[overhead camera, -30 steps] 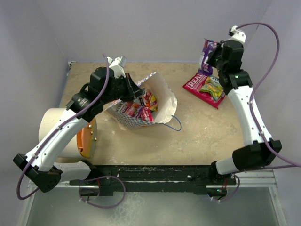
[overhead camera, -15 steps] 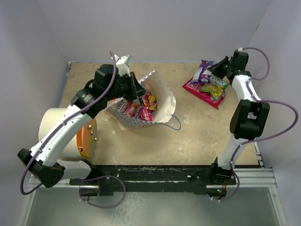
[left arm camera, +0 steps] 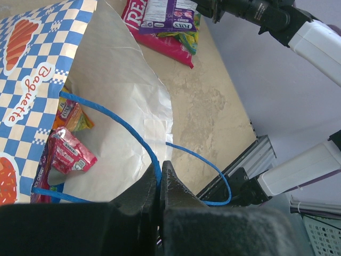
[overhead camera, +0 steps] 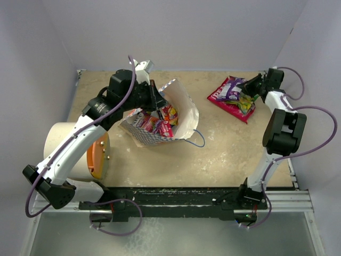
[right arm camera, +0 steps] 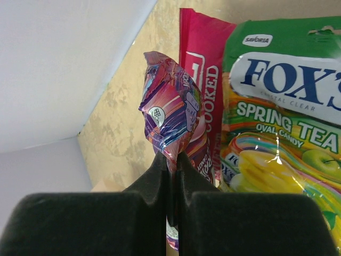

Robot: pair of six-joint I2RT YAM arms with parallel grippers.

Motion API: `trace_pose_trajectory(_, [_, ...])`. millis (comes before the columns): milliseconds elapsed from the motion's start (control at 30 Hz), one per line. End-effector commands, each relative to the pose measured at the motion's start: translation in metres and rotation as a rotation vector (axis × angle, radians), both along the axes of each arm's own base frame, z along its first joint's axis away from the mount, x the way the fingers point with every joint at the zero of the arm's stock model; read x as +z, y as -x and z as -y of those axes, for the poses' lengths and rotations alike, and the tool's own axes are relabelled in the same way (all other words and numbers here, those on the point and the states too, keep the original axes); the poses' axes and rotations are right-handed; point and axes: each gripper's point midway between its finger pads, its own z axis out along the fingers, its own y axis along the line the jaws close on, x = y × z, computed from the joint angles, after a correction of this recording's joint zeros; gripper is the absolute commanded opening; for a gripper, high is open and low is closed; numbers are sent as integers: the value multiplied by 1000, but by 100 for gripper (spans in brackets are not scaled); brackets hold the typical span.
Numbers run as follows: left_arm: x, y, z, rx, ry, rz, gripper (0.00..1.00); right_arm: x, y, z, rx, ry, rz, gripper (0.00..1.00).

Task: Take the snacks out of the paper bag

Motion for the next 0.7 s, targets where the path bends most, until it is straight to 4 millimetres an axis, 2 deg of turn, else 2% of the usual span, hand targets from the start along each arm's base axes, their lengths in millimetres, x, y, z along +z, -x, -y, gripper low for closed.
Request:
trace_pose_trajectory(0, [25,2,4,-29,38,64,0,5,-10,2,-18,-4,51,0])
trace_pose_trajectory(133, [27,3,4,-28,45,60,0,-21,-4,5,-30,14,-3,4])
trace_pose_trajectory(267, [29,5,4,-28,52,60,0,-35,4,6,-19,44,-43,13])
trace_pose_trajectory(400, [31,5,4,-25,64,61,0,-32,11,6,2,72,-64,22])
trace_pose_trajectory(533, [31,5,5,-25,73,63,0,-18,17,9,44,138,-76,36])
trace_pose_trajectory(667, [38,6,6,-33,89,77,0,1,33,15,84,235,-118,51])
